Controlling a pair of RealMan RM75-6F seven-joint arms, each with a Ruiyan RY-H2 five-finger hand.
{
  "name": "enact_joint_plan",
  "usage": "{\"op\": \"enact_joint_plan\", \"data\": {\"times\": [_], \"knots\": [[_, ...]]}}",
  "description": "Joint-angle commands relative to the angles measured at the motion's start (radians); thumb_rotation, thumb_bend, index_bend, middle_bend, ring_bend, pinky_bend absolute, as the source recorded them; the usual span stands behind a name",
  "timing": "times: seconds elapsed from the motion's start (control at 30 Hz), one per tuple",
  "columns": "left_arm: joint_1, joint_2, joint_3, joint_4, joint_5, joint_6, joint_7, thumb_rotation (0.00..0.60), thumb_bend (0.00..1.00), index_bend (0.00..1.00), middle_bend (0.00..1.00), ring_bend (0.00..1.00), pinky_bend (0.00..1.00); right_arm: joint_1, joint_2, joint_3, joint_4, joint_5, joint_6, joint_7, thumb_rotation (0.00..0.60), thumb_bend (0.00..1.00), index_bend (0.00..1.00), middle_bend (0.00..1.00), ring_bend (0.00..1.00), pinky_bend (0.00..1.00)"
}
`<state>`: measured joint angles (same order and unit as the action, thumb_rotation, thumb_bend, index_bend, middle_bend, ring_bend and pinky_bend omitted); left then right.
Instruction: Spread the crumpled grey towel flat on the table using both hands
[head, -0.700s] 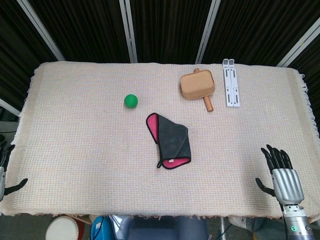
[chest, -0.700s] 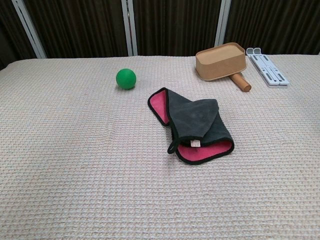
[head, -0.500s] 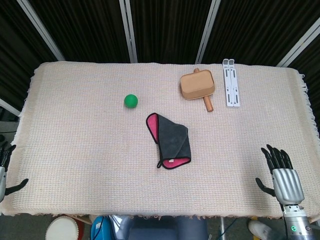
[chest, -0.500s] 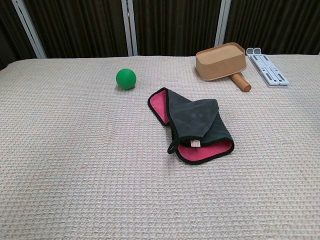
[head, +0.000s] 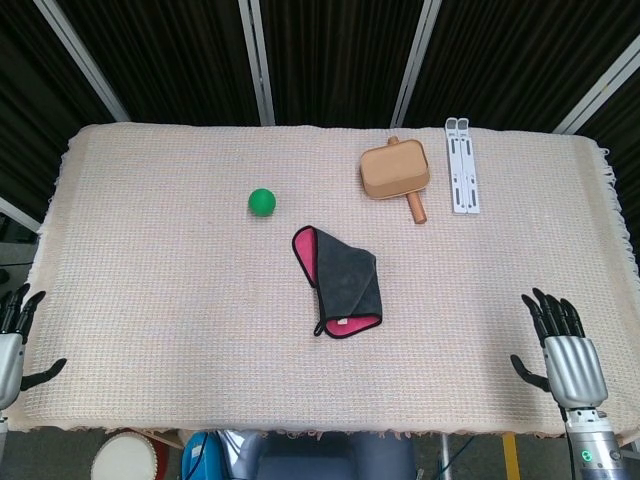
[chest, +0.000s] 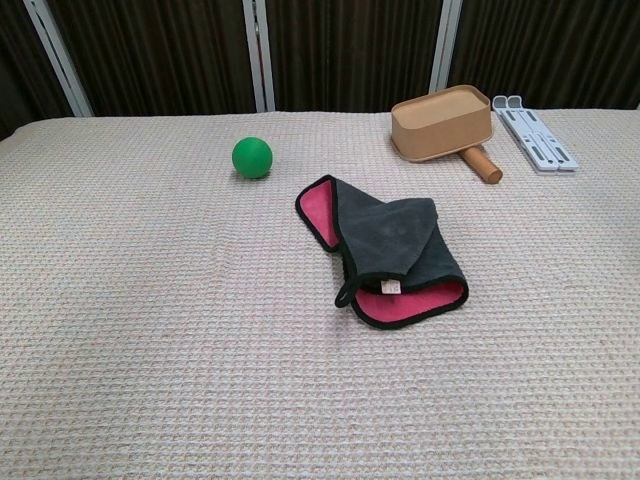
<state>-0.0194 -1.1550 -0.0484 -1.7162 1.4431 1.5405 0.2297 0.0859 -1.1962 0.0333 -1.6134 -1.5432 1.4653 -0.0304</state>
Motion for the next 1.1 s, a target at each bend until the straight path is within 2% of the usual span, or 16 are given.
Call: {"op": "enact_joint_plan", "data": {"times": [0.03,0.27,0.5,0.7,0.87,1.1], "knots": [[-0.013,-0.007,-0.007,-0.007,0.010,-0.006,0.002,0.600,0.01,0.11,0.02,0.00,0.04,0.000,0.000,0.002,-0.001,0.002,0.000,0.000,0.600,0.28,0.00,0.00,0.00,0.00],[-0.101,-0.028,-0.071,-0.055,0.023,-0.065,0.017,0.600,0.05,0.22,0.07,0.00,0.05,0.002,-0.004,0.010,0.003,0.009,0.003,-0.003,0.600,0.28,0.00,0.00,0.00,0.00],[-0.293,-0.078,-0.126,-0.016,0.117,-0.242,0.045,0.600,0.08,0.29,0.12,0.00,0.06,0.006,-0.009,0.025,0.014,0.044,-0.012,0.003,0.600,0.28,0.00,0.00,0.00,0.00],[-0.431,-0.229,-0.153,0.043,0.087,-0.389,0.118,0.600,0.19,0.31,0.13,0.00,0.06,0.012,-0.014,0.041,0.036,0.080,-0.028,0.010,0.600,0.28,0.00,0.00,0.00,0.00],[-0.510,-0.359,-0.168,0.113,0.026,-0.469,0.189,0.600,0.20,0.31,0.13,0.00,0.06,0.016,-0.018,0.049,0.050,0.102,-0.042,0.022,0.600,0.28,0.00,0.00,0.00,0.00],[-0.610,-0.530,-0.190,0.222,-0.017,-0.526,0.245,0.600,0.19,0.30,0.13,0.00,0.06,0.022,-0.018,0.059,0.064,0.127,-0.063,0.046,0.600,0.28,0.00,0.00,0.00,0.00]]}}
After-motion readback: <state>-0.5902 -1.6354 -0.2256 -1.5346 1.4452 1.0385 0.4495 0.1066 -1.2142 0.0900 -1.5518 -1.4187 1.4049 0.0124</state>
